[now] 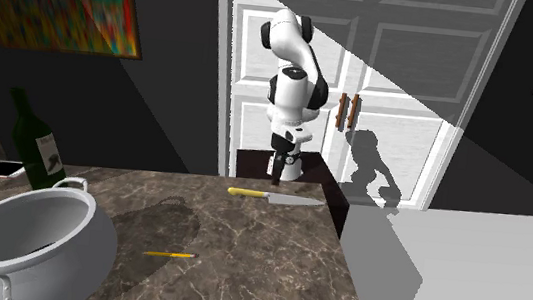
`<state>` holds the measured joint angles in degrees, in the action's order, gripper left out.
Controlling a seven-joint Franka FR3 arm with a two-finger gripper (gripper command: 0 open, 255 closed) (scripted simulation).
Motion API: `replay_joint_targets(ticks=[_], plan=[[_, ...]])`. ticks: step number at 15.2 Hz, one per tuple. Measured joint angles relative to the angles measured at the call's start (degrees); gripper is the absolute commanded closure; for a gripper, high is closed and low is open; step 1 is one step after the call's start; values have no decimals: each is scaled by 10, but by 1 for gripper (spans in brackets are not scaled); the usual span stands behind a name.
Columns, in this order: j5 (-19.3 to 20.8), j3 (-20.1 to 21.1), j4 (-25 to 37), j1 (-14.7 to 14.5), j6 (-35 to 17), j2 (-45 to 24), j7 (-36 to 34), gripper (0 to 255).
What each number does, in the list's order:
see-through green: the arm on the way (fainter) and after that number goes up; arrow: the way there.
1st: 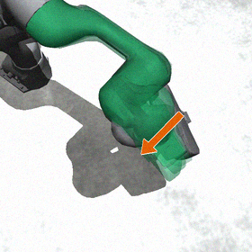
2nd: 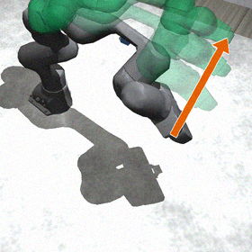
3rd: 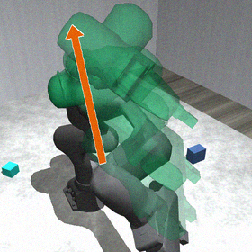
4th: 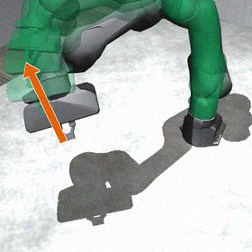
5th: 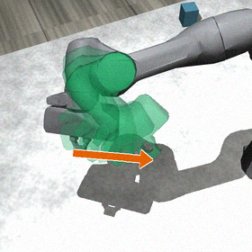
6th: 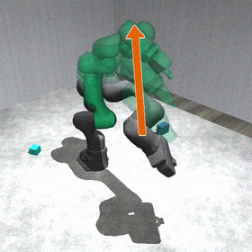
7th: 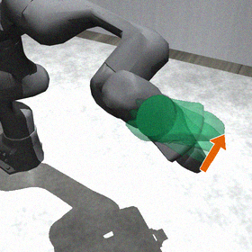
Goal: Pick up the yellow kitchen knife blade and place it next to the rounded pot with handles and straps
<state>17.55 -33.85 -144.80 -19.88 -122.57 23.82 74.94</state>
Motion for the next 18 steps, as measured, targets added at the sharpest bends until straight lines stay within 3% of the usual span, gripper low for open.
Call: replay_joint_targets(ticks=[2,4,11,17,18], plan=[[-15,-35,10,-28,-43,-47,84,0],[-23,-48,13,-40,-62,-67,124,0],[-48,-72,-5,-55,-131,-121,156,0],[-49,-73,-7,-56,-136,-124,158,0],[-49,-73,-7,-56,-136,-124,158,255]])
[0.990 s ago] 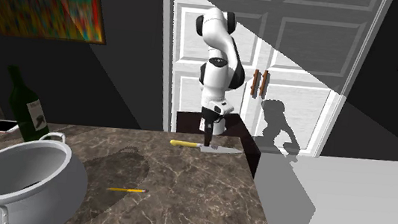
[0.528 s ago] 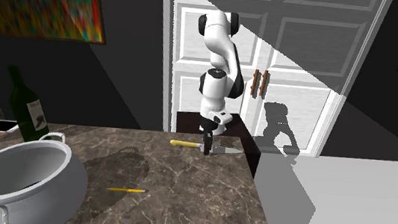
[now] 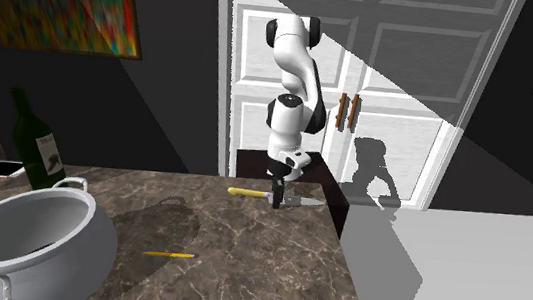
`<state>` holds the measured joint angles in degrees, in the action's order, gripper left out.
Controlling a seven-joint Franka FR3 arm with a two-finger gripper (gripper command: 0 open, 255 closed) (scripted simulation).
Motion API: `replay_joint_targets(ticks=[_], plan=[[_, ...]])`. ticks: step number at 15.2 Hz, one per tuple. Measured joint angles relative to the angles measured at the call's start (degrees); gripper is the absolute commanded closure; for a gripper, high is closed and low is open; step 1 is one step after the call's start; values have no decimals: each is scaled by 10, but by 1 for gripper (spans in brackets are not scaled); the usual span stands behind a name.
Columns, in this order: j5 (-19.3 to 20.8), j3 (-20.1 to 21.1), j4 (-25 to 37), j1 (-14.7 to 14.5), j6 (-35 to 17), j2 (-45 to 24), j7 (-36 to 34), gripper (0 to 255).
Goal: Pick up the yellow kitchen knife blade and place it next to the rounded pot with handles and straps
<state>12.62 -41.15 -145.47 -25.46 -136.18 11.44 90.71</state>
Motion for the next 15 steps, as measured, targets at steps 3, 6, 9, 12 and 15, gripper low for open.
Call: replay_joint_targets(ticks=[3,6,9,12,15], plan=[[0,0,0,0,0,0,0,255],[0,0,0,0,0,0,0,255],[0,0,0,0,0,0,0,255],[4,2,3,2,10,8,-3,255],[14,11,12,6,36,27,-12,255]])
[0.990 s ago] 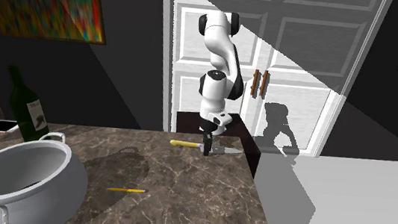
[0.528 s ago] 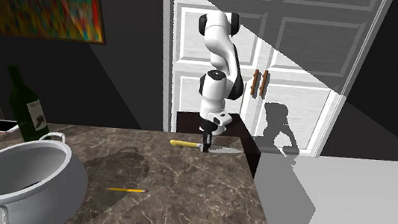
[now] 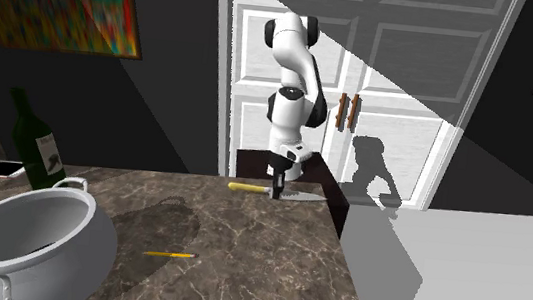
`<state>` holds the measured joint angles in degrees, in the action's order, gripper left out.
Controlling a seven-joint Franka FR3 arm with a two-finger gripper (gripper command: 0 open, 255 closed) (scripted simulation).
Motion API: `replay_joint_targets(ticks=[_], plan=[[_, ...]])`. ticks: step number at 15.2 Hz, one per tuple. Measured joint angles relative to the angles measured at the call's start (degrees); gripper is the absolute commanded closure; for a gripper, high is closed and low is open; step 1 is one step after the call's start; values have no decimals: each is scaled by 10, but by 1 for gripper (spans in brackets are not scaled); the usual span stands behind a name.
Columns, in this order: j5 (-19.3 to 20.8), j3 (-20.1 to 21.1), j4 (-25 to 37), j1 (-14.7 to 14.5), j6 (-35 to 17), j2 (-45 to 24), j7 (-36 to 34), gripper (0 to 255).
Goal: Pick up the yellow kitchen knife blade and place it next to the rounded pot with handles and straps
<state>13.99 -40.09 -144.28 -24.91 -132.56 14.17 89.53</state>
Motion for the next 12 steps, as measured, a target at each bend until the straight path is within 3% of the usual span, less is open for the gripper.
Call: replay_joint_targets(ticks=[12], plan=[[20,30,49,12,110,67,-17,255]])
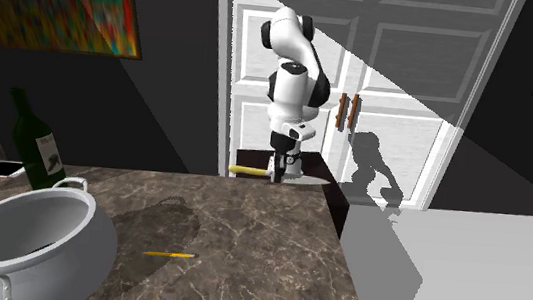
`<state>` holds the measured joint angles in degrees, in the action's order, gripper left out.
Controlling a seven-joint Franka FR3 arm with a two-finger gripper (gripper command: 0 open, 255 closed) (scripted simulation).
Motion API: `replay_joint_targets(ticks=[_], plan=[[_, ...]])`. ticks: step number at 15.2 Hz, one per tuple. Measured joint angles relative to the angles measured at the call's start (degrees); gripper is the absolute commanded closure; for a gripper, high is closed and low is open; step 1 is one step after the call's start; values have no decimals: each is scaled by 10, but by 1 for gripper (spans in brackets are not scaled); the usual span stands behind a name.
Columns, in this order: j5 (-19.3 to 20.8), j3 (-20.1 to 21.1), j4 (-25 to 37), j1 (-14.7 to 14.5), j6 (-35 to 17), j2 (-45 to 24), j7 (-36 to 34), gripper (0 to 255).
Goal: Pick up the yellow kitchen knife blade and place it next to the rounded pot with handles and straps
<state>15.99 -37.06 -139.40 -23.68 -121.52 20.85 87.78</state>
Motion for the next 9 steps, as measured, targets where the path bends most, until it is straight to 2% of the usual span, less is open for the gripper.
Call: replay_joint_targets(ticks=[9], plan=[[1,21,46,2,75,30,-6,255]])
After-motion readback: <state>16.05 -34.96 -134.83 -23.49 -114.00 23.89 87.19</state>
